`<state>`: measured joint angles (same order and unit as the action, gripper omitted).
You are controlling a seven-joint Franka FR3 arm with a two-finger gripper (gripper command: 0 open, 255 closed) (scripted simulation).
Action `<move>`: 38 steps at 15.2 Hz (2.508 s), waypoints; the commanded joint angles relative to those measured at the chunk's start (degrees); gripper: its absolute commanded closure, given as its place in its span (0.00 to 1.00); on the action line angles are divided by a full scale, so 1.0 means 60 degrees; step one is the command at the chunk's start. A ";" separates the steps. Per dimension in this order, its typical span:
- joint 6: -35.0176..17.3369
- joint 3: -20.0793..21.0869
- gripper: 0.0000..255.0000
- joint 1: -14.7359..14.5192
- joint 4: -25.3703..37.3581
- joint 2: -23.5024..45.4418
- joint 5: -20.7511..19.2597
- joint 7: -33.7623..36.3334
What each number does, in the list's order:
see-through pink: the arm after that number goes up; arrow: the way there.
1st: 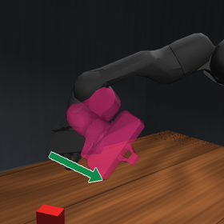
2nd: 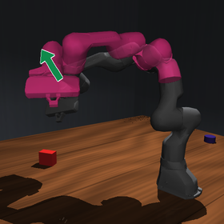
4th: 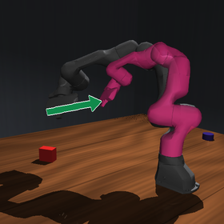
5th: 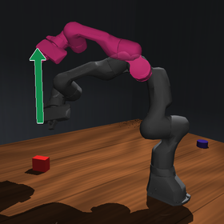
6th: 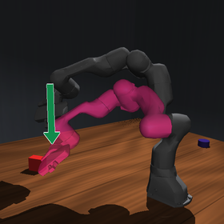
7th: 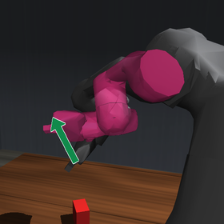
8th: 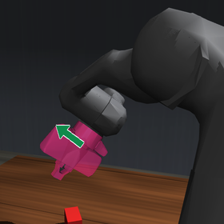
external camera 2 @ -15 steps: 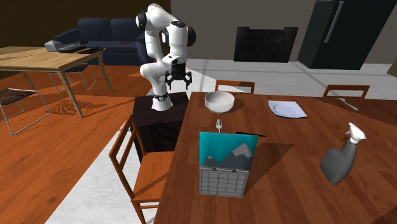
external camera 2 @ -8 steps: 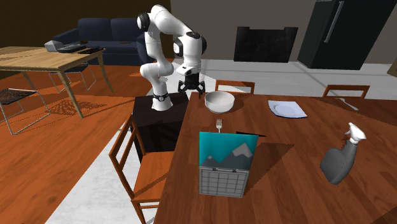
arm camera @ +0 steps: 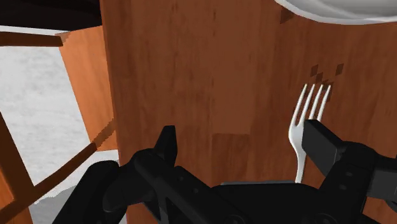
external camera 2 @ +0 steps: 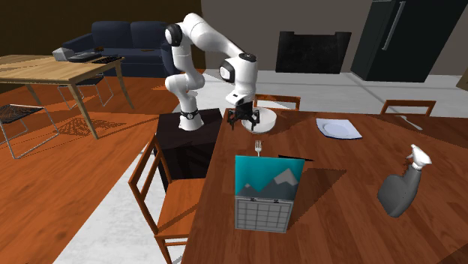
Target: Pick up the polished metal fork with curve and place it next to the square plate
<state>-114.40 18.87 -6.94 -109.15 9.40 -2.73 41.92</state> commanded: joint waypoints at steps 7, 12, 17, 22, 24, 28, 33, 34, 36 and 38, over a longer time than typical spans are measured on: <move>0.0253 -0.0111 0.00 -0.0830 0.3266 0.3106 -0.0696 0.1511; -0.0299 -0.0156 0.00 -0.0851 0.2900 0.3299 -0.0765 0.1557; -0.0576 -0.0180 0.00 -0.0864 0.2736 0.3416 -0.0808 0.1585; -0.0574 -0.0179 0.00 -0.0864 0.2736 0.3415 -0.0808 0.1585; -0.0574 -0.0179 1.00 -0.0864 0.2736 0.3415 -0.0808 0.1585; -0.0522 -0.0173 1.00 -0.0880 0.2790 0.3417 -0.0806 0.1599; -0.0576 -0.0179 1.00 -0.0863 0.2734 0.3415 -0.0808 0.1585; -0.0475 -0.0167 1.00 -0.0857 0.2782 0.3359 -0.0790 0.1576; -0.0271 -0.0146 1.00 -0.0846 0.2880 0.3250 -0.0753 0.1559; -0.0062 -0.0127 1.00 -0.0838 0.2993 0.3150 -0.0719 0.1543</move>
<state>-115.42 18.07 -11.98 -91.68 28.46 -7.12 51.22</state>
